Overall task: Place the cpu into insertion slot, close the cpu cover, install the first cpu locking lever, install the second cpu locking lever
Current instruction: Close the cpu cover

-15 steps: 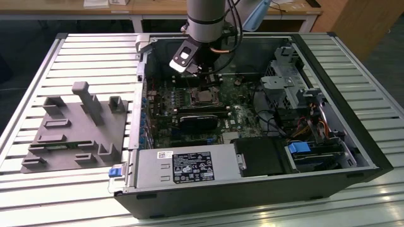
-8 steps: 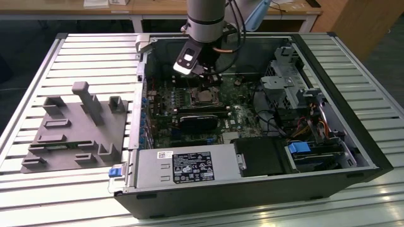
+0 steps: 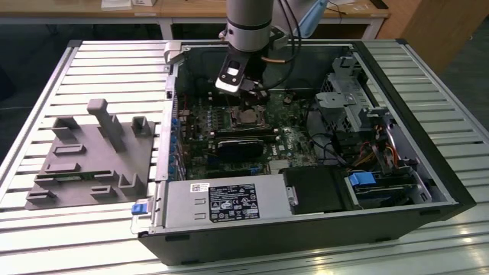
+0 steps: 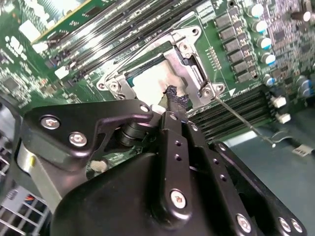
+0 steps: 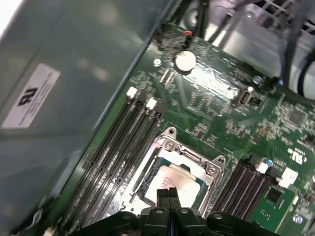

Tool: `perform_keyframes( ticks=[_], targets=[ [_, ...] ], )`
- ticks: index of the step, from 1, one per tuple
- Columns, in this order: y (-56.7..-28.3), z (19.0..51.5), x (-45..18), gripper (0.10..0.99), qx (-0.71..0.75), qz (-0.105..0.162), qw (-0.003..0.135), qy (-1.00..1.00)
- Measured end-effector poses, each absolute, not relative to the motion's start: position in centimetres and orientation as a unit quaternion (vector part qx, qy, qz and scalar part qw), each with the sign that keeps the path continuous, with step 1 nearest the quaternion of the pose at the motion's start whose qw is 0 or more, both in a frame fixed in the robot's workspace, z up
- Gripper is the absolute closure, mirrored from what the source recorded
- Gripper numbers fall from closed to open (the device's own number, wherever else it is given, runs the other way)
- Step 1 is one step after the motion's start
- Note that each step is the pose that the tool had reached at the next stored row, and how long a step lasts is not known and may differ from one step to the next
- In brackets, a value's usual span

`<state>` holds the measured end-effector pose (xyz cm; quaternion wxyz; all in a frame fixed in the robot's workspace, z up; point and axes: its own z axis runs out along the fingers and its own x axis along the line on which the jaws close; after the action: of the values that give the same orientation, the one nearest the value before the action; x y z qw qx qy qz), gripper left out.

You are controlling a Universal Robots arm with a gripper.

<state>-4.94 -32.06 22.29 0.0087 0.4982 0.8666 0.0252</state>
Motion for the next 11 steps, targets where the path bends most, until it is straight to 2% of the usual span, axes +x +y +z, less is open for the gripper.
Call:
perform_keyframes(
  ticks=[11],
  targets=[
    [-32.06, 22.25, -4.95, 0.984, 0.409, 0.024, 0.007, 0.912]
  ],
)
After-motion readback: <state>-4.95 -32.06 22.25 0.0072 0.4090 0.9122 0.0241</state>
